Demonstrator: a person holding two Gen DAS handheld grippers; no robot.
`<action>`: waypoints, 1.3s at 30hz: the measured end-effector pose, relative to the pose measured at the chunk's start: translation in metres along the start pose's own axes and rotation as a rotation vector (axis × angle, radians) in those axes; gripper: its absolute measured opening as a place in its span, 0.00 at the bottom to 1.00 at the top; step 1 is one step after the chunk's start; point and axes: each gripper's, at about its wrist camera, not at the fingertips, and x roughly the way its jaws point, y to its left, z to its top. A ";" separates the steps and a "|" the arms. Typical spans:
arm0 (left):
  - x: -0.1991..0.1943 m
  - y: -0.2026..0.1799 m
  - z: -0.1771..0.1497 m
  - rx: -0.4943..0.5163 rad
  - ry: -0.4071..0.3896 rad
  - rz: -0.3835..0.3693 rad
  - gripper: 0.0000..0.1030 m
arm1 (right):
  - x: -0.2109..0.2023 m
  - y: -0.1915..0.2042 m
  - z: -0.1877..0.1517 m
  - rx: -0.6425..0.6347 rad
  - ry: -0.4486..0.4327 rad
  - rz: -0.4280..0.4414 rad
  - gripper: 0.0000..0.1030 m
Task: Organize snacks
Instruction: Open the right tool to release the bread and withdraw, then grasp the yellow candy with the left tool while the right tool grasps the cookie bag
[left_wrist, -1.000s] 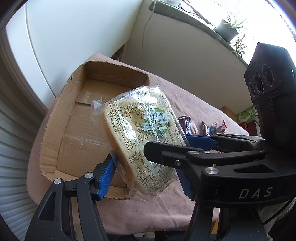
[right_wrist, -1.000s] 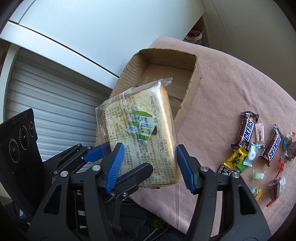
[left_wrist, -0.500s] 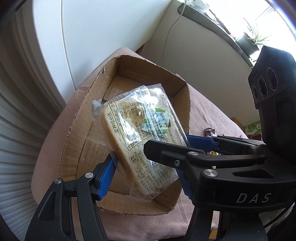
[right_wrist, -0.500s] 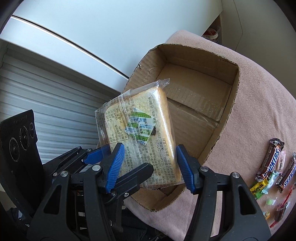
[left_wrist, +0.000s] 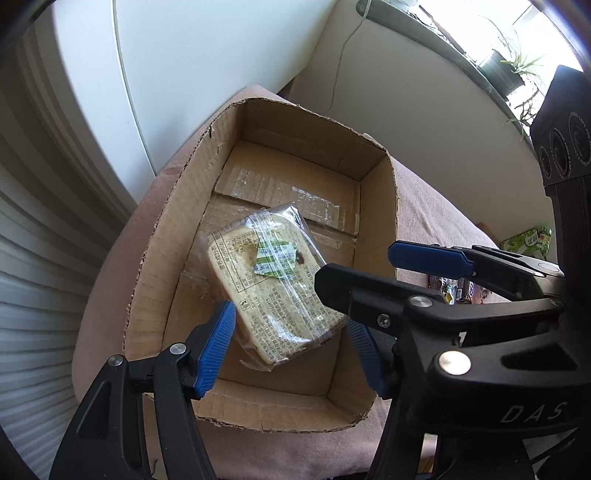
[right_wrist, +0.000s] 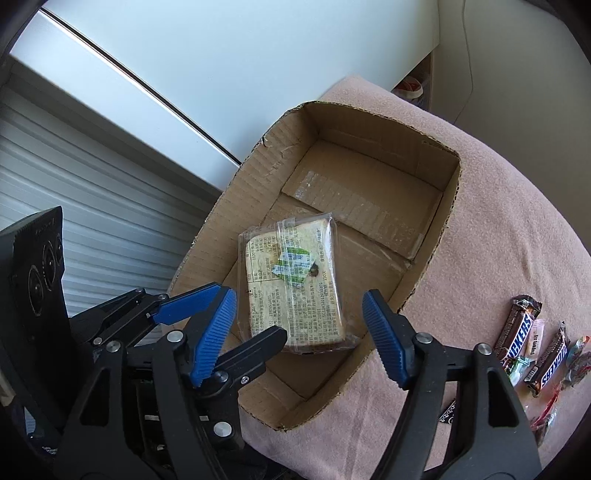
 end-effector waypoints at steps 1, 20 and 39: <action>0.000 0.000 -0.001 0.001 0.004 -0.001 0.61 | -0.002 -0.002 -0.001 0.009 -0.005 0.002 0.72; -0.006 -0.090 -0.019 0.240 -0.014 -0.026 0.61 | -0.099 -0.100 -0.077 0.136 -0.188 -0.192 0.72; 0.087 -0.188 -0.034 0.307 0.186 -0.123 0.48 | -0.117 -0.233 -0.173 0.282 -0.052 -0.298 0.72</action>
